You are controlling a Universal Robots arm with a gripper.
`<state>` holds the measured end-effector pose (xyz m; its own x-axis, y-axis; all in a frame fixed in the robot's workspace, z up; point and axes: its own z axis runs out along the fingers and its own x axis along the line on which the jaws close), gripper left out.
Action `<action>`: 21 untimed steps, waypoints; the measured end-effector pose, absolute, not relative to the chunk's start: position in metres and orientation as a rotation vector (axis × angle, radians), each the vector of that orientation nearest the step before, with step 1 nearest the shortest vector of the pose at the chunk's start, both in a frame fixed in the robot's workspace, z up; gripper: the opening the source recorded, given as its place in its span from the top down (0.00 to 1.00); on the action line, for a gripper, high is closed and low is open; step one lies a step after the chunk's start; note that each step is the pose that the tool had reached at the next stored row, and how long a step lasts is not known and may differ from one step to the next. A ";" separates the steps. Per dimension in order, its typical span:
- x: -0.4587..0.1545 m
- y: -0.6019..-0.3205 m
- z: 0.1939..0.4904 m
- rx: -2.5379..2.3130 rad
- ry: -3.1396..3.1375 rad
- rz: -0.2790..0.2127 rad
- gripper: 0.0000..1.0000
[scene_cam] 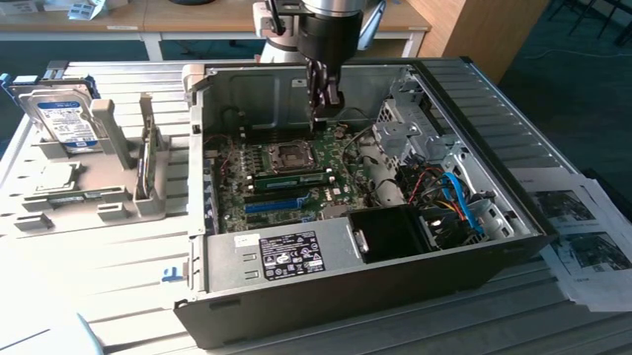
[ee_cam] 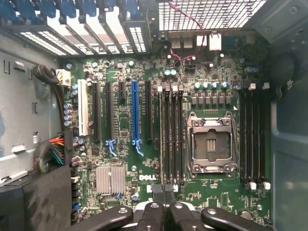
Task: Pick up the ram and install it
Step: 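Press down the ram until it locks into place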
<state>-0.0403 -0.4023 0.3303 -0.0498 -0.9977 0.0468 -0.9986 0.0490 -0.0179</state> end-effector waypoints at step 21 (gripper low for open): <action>-0.022 -0.402 0.324 2.150 -2.259 0.069 0.90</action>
